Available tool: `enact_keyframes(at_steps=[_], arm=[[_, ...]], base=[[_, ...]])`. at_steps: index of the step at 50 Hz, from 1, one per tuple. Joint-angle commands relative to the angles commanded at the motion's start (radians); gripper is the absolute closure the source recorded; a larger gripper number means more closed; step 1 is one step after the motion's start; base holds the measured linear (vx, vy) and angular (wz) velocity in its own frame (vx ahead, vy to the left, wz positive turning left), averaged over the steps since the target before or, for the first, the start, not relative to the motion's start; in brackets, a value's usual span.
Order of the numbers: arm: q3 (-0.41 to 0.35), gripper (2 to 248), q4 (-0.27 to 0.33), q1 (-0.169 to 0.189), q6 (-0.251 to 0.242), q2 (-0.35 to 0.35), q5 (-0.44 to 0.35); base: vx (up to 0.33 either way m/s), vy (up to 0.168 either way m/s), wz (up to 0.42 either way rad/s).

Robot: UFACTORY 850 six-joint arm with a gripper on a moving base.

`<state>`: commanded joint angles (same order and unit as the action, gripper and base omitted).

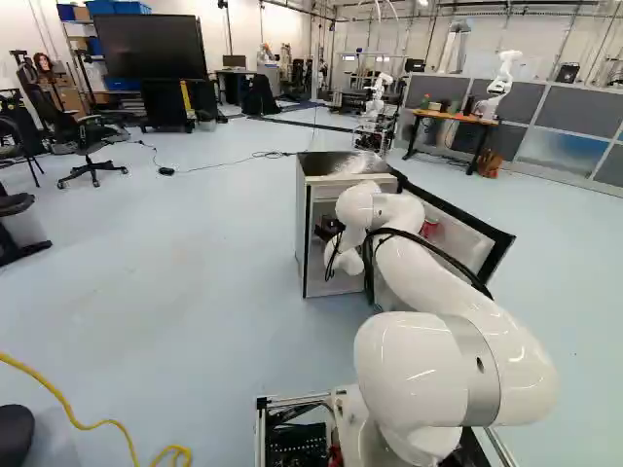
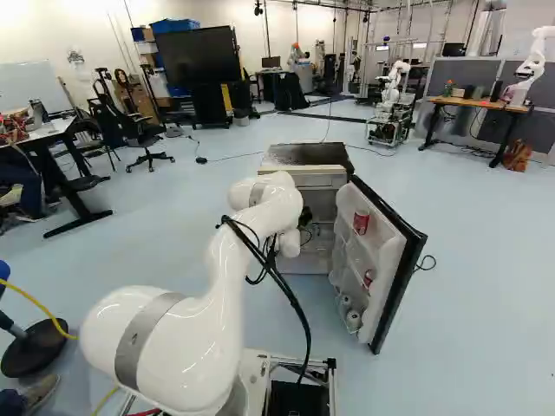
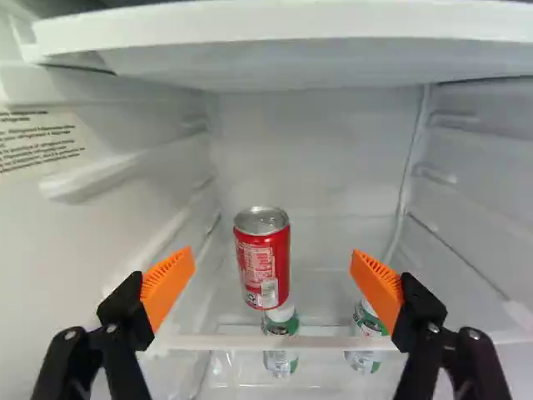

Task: Grab a drink from the fridge

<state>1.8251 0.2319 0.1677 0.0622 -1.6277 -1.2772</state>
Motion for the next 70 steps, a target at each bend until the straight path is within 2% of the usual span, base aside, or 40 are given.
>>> enact_keyframes(at_steps=[11, 28, 29, 33, 34, 39, 40, 44, 45, 49, 50, 60, 70], arm=[[0.058, 3, 0.000, -0.002, 0.000, -0.033, 0.031], [0.152, 3, 0.000, -0.008, 0.000, -0.087, 0.036], [0.156, 10, 0.000, -0.009, 0.000, -0.089, 0.036], [0.164, 10, 0.000, -0.009, 0.000, -0.094, 0.036], [0.165, 47, 0.000, -0.009, 0.000, -0.095, 0.036], [0.168, 47, 0.000, -0.010, 0.000, -0.097, 0.036], [0.169, 86, 0.000, -0.010, 0.000, -0.097, 0.036], [0.169, 86, 0.000, -0.010, 0.000, -0.097, 0.036], [0.169, 124, 0.000, -0.010, 0.000, -0.097, 0.036], [0.169, 124, 0.000, -0.010, 0.000, -0.097, 0.036], [0.169, 156, 0.000, -0.010, 0.000, -0.097, 0.036], [0.165, 159, 0.000, -0.010, 0.000, -0.093, 0.036], [0.128, 159, 0.000, -0.010, 0.000, -0.058, 0.036]], base=[[0.000, 0.000, 0.000], [0.000, 0.000, 0.000], [0.000, 0.000, 0.000], [0.000, 0.000, 0.000], [0.000, 0.000, 0.000], [0.000, 0.000, 0.000], [0.000, 0.000, 0.000], [0.000, 0.000, 0.000], [0.000, 0.000, 0.000], [0.000, 0.000, 0.000], [0.000, 0.000, 0.000], [0.000, 0.000, 0.000], [0.000, 0.000, 0.000]])
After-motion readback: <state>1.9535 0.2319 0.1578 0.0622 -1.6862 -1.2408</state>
